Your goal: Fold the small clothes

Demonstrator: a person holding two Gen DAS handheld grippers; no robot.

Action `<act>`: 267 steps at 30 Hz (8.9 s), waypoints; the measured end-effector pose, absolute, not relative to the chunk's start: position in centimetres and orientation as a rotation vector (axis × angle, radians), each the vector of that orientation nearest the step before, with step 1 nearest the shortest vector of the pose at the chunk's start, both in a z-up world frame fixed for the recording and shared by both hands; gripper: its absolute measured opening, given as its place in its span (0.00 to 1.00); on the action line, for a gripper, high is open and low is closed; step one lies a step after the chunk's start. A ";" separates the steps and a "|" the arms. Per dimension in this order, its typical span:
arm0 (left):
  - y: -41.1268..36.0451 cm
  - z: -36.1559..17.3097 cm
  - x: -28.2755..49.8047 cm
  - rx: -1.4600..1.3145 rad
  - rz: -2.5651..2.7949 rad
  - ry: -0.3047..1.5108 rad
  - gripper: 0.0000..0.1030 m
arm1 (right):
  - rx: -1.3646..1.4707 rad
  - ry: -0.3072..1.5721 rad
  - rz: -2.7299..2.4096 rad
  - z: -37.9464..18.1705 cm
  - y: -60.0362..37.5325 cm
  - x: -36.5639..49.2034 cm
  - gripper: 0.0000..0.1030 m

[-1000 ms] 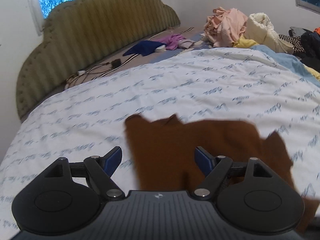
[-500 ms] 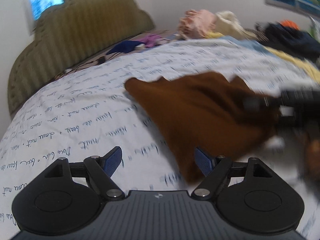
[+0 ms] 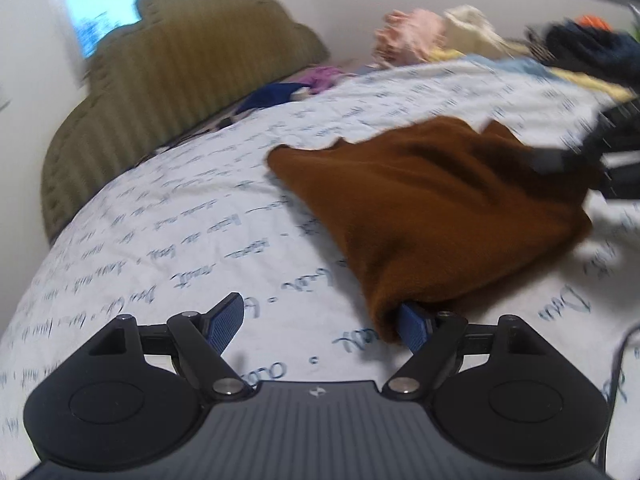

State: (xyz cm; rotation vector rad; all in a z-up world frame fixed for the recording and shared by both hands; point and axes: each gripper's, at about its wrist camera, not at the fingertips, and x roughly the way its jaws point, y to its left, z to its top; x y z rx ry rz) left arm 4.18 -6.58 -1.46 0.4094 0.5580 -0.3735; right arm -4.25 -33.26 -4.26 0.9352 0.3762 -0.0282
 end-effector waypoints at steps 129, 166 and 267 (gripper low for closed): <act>-4.5 -4.9 -2.6 0.077 -0.191 0.678 0.93 | 0.103 0.589 -0.352 -4.5 -19.6 -8.6 1.00; -5.0 -5.4 -2.6 0.106 -0.182 0.681 1.00 | 0.102 0.618 -0.365 -5.2 -19.8 -8.1 1.00; -5.2 -5.4 -2.7 0.112 -0.174 0.672 1.00 | 0.120 0.632 -0.433 -5.3 -20.7 -7.8 1.00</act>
